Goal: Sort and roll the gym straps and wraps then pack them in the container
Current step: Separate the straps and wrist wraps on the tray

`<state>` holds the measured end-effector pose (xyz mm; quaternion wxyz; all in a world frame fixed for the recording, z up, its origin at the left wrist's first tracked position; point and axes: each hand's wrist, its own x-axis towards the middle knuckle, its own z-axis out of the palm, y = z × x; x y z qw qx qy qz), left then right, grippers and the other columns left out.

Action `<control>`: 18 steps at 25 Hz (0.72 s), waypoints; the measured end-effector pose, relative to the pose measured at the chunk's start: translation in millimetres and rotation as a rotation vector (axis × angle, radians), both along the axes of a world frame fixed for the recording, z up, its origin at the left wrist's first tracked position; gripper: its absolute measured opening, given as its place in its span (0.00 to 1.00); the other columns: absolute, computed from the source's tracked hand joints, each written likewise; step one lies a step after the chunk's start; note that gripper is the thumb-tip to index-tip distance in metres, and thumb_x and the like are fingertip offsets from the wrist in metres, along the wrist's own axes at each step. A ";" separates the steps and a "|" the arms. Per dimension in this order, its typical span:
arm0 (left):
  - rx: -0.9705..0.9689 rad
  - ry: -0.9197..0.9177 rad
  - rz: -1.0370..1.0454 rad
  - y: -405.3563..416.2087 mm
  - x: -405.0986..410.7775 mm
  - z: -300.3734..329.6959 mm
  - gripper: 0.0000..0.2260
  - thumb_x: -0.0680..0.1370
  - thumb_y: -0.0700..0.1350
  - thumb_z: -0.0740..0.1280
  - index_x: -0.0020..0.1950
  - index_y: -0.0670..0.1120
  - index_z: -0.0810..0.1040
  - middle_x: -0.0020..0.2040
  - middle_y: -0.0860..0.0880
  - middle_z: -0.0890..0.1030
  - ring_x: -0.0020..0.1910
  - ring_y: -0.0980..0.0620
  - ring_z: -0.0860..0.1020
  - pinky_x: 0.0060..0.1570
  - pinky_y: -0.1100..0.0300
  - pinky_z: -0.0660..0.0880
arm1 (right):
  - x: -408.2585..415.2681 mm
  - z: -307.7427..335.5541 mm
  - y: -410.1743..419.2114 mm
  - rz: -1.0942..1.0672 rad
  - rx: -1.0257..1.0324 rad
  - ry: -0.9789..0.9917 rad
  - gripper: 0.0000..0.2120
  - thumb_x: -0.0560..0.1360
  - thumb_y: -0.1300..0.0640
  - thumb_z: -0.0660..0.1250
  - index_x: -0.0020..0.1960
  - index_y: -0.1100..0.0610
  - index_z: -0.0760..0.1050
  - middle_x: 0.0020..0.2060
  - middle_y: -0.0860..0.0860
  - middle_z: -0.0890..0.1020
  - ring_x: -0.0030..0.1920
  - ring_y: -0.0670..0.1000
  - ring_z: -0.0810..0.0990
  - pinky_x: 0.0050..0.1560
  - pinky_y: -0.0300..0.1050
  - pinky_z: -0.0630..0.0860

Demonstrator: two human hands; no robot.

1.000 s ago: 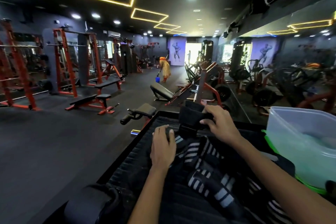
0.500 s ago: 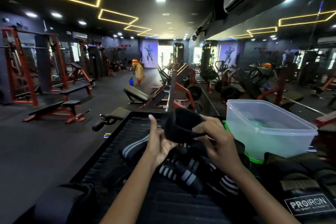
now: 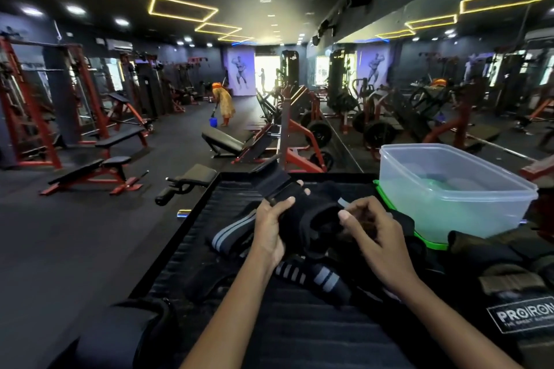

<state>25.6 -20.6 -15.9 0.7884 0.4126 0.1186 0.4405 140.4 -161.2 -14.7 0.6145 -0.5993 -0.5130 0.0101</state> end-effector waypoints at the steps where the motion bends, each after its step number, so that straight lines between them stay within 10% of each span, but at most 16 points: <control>1: 0.019 0.000 -0.017 -3.0 0.6 0.9 0.14 0.75 0.34 0.63 0.59 0.36 0.79 0.55 0.34 0.81 0.55 0.39 0.80 0.58 0.49 0.77 | -1.6 -1.0 0.8 -0.023 -0.001 0.046 0.09 0.75 0.49 0.67 0.46 0.55 0.74 0.36 0.53 0.79 0.36 0.50 0.79 0.39 0.47 0.78; 9: 0.106 0.088 -0.037 -6.6 1.8 -4.1 0.15 0.76 0.31 0.63 0.62 0.34 0.76 0.57 0.34 0.81 0.57 0.38 0.80 0.60 0.49 0.76 | 1.2 -9.4 7.9 0.224 -0.136 0.371 0.14 0.72 0.45 0.65 0.52 0.52 0.77 0.42 0.55 0.79 0.40 0.52 0.82 0.33 0.49 0.81; 18: 0.122 0.207 -0.071 -13.5 5.6 -6.2 0.09 0.76 0.35 0.65 0.55 0.42 0.79 0.53 0.40 0.83 0.53 0.40 0.81 0.57 0.47 0.76 | 7.1 -15.0 3.9 0.285 -0.254 0.320 0.24 0.71 0.46 0.68 0.65 0.49 0.71 0.53 0.42 0.82 0.56 0.41 0.80 0.54 0.39 0.77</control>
